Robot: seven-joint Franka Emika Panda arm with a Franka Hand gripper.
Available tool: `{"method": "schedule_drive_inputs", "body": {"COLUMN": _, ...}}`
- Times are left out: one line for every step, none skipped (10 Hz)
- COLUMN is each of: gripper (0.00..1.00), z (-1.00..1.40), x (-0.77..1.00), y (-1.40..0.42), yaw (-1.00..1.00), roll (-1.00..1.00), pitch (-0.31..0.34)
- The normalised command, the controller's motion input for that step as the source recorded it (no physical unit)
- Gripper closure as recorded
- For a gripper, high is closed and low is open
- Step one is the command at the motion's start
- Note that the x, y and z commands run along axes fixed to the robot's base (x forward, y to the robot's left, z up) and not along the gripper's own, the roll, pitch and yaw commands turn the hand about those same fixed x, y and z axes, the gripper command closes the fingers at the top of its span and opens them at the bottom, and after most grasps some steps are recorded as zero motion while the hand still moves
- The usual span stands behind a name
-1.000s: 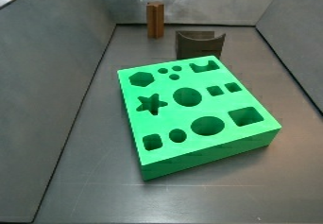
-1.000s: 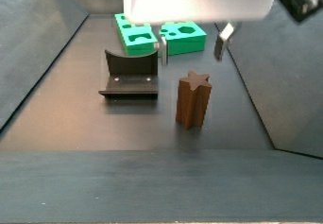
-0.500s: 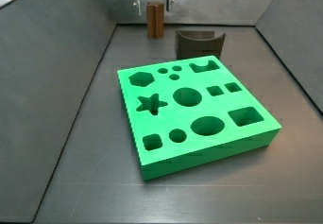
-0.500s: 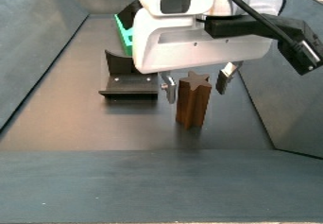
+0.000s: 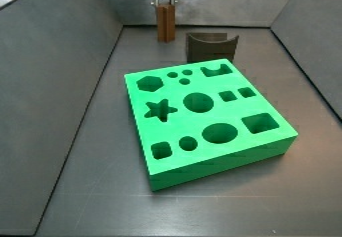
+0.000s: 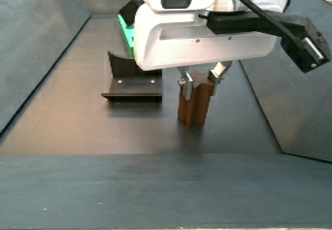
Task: Pick up the star object. Move up. Move to above the board. Insert the star object.
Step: Pick up the star object, then move up.
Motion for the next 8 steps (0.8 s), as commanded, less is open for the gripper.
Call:
{"method": "schedule_drive_inputs", "body": {"gripper": 1.0, "z": 0.0, "x": 0.0, "y": 0.0, "yaw": 0.0, "roll": 0.0, "pitch": 0.0}}
{"method": "schedule_drive_inputs", "body": {"gripper": 1.0, "z": 0.0, "x": 0.0, "y": 0.0, "yaw": 0.0, "roll": 0.0, "pitch": 0.0}}
{"method": "schedule_drive_inputs", "body": {"gripper": 1.0, "z": 0.0, "x": 0.0, "y": 0.0, "yaw": 0.0, "roll": 0.0, "pitch": 0.0}}
{"method": "schedule_drive_inputs", "body": {"gripper": 1.0, "z": 0.0, "x": 0.0, "y": 0.0, "yaw": 0.0, "roll": 0.0, "pitch": 0.0}}
{"method": "schedule_drive_inputs", "body": {"gripper": 1.0, "z": 0.0, "x": 0.0, "y": 0.0, "yaw": 0.0, "roll": 0.0, "pitch": 0.0}}
{"method": "schedule_drive_inputs", "body": {"gripper": 1.0, "z": 0.0, "x": 0.0, "y": 0.0, "yaw": 0.0, "roll": 0.0, "pitch": 0.0}}
{"method": "schedule_drive_inputs", "body": {"gripper": 1.0, "z": 0.0, "x": 0.0, "y": 0.0, "yaw": 0.0, "roll": 0.0, "pitch": 0.0}}
{"method": "schedule_drive_inputs", "body": {"gripper": 1.0, "z": 0.83, "x": 0.0, "y": 0.0, "yaw": 0.0, "roll": 0.0, "pitch": 0.0}}
